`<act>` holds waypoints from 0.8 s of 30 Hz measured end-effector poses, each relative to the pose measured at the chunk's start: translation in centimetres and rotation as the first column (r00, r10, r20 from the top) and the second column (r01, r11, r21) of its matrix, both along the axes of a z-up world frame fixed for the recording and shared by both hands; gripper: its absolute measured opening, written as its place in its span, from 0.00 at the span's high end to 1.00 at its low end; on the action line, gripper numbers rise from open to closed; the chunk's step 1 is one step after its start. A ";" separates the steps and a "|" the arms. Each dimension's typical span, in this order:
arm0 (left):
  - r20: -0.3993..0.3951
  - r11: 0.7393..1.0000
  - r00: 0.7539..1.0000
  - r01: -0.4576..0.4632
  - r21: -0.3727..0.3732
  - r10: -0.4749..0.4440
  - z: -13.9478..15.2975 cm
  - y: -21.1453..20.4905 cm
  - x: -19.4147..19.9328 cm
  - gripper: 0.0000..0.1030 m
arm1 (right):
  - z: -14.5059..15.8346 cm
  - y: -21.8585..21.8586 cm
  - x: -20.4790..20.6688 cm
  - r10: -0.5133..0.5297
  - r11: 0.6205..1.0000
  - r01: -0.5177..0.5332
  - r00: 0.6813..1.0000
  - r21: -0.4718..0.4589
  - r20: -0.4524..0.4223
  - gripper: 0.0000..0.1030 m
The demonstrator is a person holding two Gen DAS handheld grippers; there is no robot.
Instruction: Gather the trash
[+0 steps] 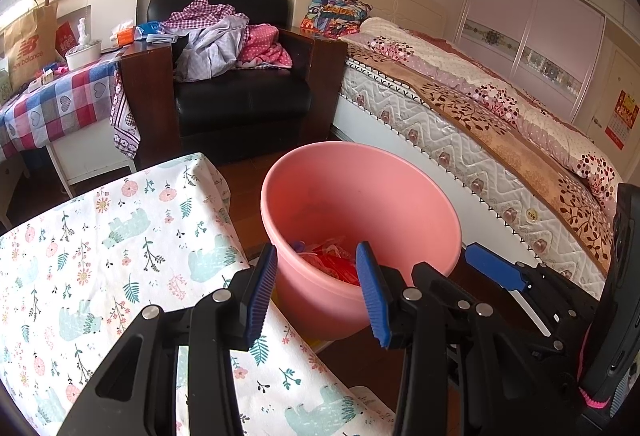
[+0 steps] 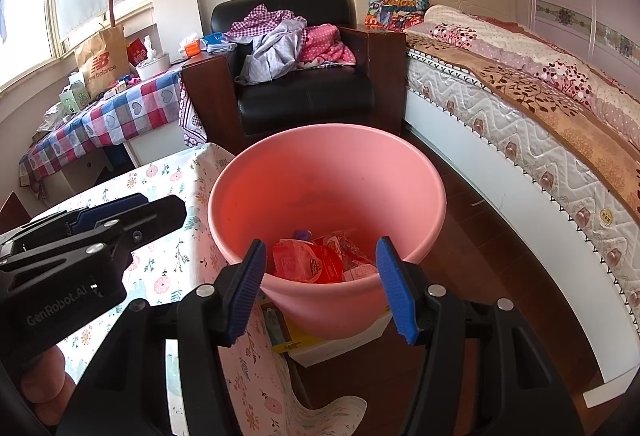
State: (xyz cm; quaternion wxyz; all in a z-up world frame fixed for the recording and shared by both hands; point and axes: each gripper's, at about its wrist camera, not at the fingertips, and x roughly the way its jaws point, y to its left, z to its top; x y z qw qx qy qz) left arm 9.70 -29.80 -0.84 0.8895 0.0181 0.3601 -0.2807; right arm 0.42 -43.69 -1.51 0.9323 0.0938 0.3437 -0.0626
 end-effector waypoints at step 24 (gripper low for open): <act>-0.030 0.997 0.997 -0.074 0.037 0.075 -1.6 1.1 -0.4 0.61 | -1.1 0.7 0.3 0.007 1.000 -0.007 1.000 -0.027 -0.024 0.44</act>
